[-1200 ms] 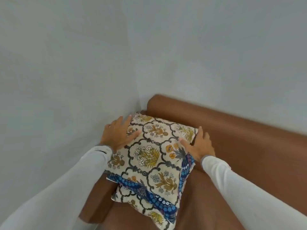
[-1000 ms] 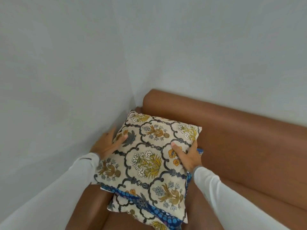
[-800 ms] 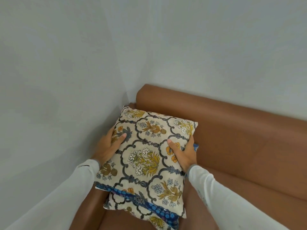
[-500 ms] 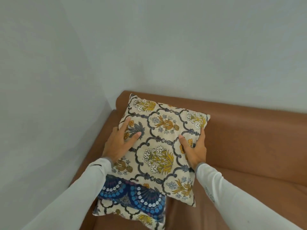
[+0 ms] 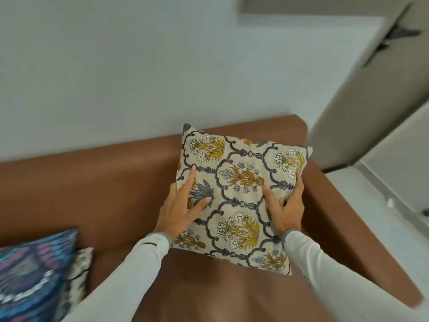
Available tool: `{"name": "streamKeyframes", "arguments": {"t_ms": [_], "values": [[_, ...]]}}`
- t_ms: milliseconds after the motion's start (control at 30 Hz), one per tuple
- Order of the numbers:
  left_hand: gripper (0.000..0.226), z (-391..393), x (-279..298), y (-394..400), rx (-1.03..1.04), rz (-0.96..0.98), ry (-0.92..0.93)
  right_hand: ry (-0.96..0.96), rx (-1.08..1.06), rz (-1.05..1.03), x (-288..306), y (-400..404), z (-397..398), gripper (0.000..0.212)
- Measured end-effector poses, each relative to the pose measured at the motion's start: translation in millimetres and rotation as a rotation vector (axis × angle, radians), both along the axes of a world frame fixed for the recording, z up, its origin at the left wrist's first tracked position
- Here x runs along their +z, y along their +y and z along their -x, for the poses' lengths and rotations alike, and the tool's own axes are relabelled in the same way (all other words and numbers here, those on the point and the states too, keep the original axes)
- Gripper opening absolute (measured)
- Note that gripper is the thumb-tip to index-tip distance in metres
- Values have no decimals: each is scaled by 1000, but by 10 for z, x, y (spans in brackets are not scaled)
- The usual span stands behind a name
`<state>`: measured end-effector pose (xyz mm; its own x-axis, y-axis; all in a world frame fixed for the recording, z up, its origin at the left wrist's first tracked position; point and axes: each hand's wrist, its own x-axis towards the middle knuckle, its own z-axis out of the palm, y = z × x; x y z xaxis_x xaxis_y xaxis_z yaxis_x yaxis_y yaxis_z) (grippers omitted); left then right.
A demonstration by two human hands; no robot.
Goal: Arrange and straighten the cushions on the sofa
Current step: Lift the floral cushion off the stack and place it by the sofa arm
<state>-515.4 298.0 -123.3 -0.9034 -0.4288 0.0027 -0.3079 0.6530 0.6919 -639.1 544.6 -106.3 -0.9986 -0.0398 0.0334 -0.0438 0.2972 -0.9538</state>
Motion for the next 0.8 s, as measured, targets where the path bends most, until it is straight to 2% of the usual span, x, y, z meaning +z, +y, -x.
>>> {"name": "streamKeyframes", "arguments": {"t_ms": [133, 300, 567, 800], "values": [[90, 925, -464, 749, -109, 46, 49, 74, -115, -20, -429, 817, 696, 101], [91, 1642, -1190, 1518, -177, 59, 149, 132, -226, -107, -1066, 1628, 1242, 103], [97, 2004, -2037, 2082, -214, 4, 120, 136, -292, -192, -1893, 2154, 1344, 108], [101, 2005, -2076, 2016, -248, -6, 118, 82, -356, -194, -2057, 2079, 1201, 107]]}}
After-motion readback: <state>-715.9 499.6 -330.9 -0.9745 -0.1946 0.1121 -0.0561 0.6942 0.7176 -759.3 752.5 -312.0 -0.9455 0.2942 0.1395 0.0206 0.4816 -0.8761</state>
